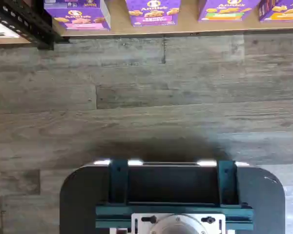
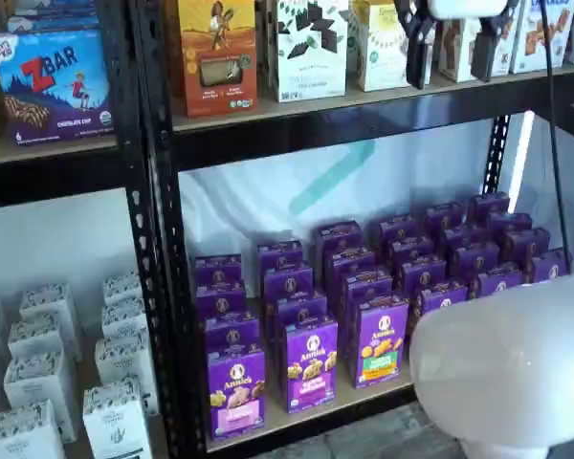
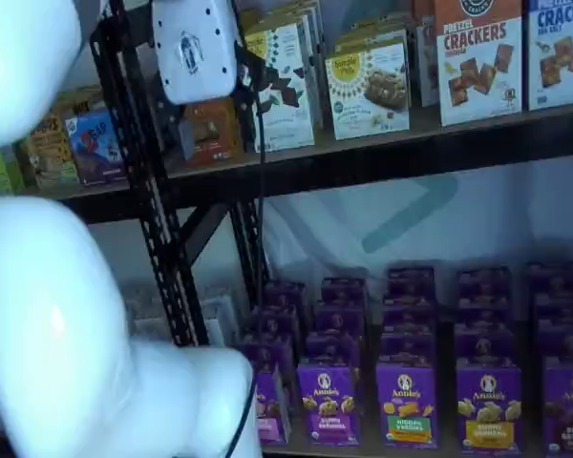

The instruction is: Pick up the purple box with a pink patch in the middle, on the bottom shelf, the first box from the left

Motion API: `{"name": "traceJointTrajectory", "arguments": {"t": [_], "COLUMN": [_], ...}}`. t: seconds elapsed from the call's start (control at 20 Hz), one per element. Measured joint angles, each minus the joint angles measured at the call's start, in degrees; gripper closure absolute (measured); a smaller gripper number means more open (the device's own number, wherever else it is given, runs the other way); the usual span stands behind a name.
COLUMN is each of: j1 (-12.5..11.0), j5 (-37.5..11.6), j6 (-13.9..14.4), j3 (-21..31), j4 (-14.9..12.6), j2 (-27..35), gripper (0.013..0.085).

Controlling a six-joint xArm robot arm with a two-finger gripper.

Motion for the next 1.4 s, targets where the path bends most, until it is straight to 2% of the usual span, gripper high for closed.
{"name": "traceJointTrajectory", "arguments": {"t": [0.1, 0.3, 0.6, 0.75, 1.4], "j1": [0.71, 0.17, 0.47, -0.35, -0.39], "j5": [1.8, 1.92, -0.57, -2.73, -16.38], "j6": [0.35, 0.02, -0.02, -0.46, -1.16], "j3": [-0.95, -0.89, 1.98, 4.88, 21.74], "j4": [-0.74, -0.41, -1.18, -0.25, -2.74], "j2": [1.12, 1.22, 0.31, -0.55, -4.48], "gripper": [0.013, 0.013, 0.013, 0.013, 0.013]}}
